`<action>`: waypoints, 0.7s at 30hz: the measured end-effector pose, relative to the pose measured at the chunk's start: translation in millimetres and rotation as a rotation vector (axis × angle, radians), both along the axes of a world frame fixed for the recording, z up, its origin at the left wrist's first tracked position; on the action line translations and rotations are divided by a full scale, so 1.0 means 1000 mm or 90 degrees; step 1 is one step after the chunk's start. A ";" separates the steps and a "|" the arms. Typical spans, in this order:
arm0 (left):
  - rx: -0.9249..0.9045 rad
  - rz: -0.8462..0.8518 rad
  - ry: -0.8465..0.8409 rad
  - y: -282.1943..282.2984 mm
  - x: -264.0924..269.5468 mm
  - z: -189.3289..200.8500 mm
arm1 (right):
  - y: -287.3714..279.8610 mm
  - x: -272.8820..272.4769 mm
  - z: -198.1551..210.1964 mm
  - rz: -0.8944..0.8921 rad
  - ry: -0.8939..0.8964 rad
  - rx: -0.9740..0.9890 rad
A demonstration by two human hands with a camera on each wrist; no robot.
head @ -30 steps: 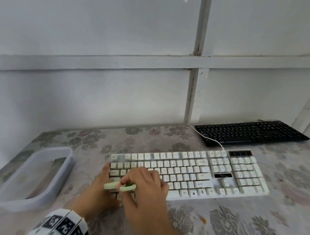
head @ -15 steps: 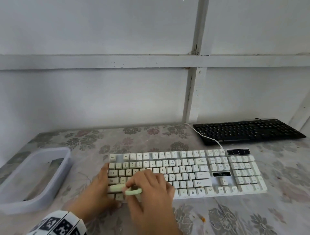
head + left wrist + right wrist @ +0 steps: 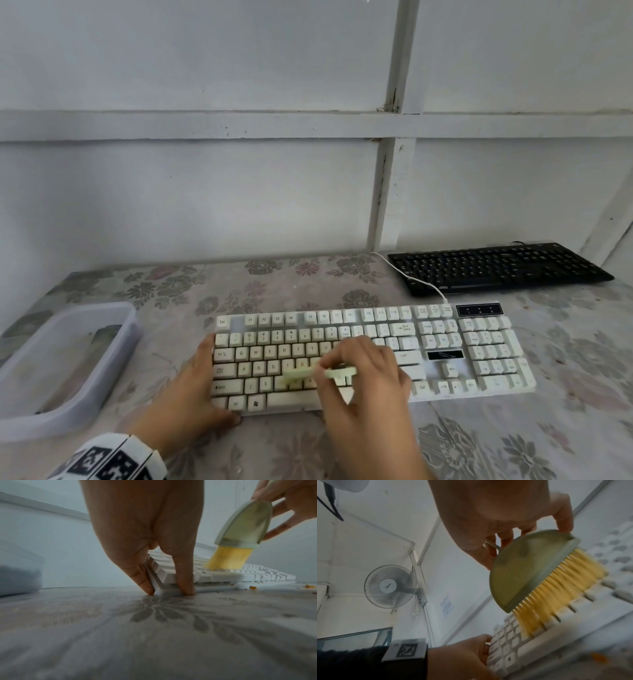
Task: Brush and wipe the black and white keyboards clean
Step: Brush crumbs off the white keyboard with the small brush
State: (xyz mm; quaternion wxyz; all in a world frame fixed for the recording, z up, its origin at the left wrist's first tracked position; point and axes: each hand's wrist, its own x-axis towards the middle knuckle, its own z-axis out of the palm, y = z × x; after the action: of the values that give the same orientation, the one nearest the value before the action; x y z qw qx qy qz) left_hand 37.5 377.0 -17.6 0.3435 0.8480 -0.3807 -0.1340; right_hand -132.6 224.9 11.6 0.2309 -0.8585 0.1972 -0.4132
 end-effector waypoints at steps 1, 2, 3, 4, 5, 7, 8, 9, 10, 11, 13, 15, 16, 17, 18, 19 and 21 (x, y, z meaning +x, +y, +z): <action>-0.002 0.001 0.000 0.000 0.000 -0.001 | -0.003 -0.003 0.002 0.019 -0.022 0.024; 0.000 0.002 0.002 0.001 0.001 -0.001 | -0.004 -0.006 0.003 0.047 -0.039 0.052; 0.004 0.005 0.005 0.000 0.000 0.000 | -0.004 -0.008 0.004 0.079 -0.049 0.084; 0.011 0.007 0.007 0.000 0.000 0.000 | -0.005 -0.009 0.003 0.101 -0.052 0.109; 0.011 0.004 0.004 0.000 0.000 0.000 | -0.007 -0.012 0.001 0.107 -0.048 0.120; 0.011 -0.001 0.003 0.000 0.001 0.000 | -0.017 -0.019 -0.003 0.088 -0.041 0.131; 0.014 0.002 0.007 0.000 0.001 0.000 | -0.023 -0.023 -0.005 0.070 -0.040 0.138; 0.019 0.008 0.012 0.000 0.001 0.000 | -0.030 -0.027 -0.007 0.048 -0.042 0.136; 0.024 0.014 0.015 0.000 0.000 0.000 | -0.036 -0.030 -0.007 0.027 -0.048 0.124; 0.027 0.017 0.015 0.000 0.000 0.000 | -0.040 -0.033 -0.006 0.014 -0.056 0.107; 0.029 0.013 0.012 -0.001 0.000 -0.001 | -0.037 -0.033 -0.002 0.028 -0.070 0.087; 0.029 0.015 0.019 -0.001 0.001 -0.001 | -0.029 -0.030 0.000 0.090 -0.068 0.111; 0.033 0.018 0.021 -0.001 0.001 -0.001 | -0.027 -0.029 -0.001 0.110 -0.062 0.113; 0.037 0.020 0.021 -0.002 0.001 -0.001 | -0.027 -0.030 -0.003 0.110 -0.056 0.105; 0.041 0.023 0.019 -0.001 0.002 -0.002 | -0.030 -0.031 -0.005 0.097 -0.054 0.102; 0.046 0.025 0.017 -0.001 0.002 -0.003 | -0.035 -0.033 -0.006 0.074 -0.053 0.108; 0.056 0.030 0.014 0.000 0.003 -0.004 | -0.045 -0.038 -0.004 0.024 -0.060 0.131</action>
State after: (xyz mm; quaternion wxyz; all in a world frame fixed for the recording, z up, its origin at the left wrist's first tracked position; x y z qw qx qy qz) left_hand 40.3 376.5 -21.6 0.3133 0.8693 -0.3507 -0.1521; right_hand -170.8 180.2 7.2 0.3345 -0.8135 0.2109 -0.4264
